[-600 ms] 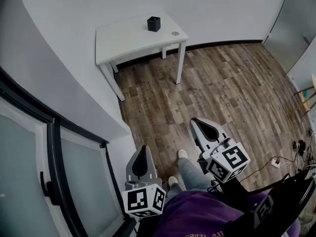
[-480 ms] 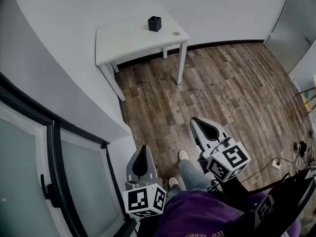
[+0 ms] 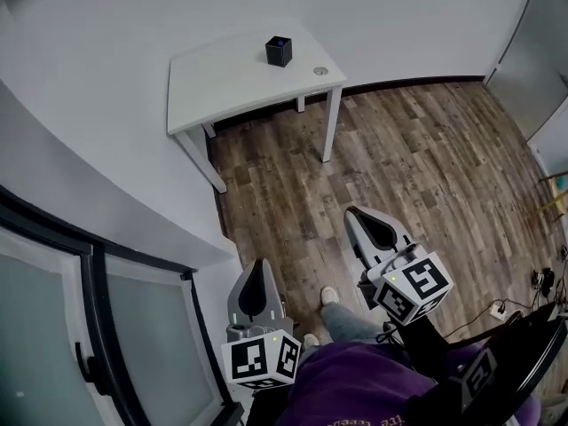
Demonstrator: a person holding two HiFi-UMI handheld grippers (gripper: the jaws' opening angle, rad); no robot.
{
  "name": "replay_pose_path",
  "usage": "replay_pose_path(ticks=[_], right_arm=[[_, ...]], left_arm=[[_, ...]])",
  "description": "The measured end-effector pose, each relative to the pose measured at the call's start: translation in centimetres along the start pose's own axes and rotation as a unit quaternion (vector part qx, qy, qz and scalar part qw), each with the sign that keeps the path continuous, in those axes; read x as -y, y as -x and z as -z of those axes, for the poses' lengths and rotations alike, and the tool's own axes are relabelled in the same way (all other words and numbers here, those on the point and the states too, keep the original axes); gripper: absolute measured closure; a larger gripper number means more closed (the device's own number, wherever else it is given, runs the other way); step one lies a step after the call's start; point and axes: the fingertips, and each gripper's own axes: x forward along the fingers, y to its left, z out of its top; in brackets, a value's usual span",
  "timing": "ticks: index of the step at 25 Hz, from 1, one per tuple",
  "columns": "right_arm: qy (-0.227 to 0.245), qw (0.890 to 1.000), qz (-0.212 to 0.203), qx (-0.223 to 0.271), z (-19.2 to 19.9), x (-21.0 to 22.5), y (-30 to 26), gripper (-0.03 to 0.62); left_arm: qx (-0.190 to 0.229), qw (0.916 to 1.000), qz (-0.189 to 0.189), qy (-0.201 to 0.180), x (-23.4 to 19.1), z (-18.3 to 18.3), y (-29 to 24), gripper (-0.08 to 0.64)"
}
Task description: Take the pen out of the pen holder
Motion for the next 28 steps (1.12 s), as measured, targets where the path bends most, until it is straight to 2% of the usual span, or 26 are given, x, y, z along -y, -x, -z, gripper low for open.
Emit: replay_pose_path(ticks=[9,18,28], right_arm=[[0.007,1.0,-0.013,0.005,-2.4,5.8,-3.7,0.581],[0.006,1.0,-0.026,0.007,-3.1,10.4,-6.0,0.581],[-0.01,0.999,-0.033,0.006,-3.1,12.8,-8.7,0.581]], left_arm=[[0.006,0.9999,-0.01,0.0,2.0,-1.1,-6.7,0.552],[0.017,0.9997,-0.018,0.0,3.9,-1.7,-11.5,0.552],[0.009,0.9995,-0.028,-0.012,3.6,-2.1,-14.7,0.552]])
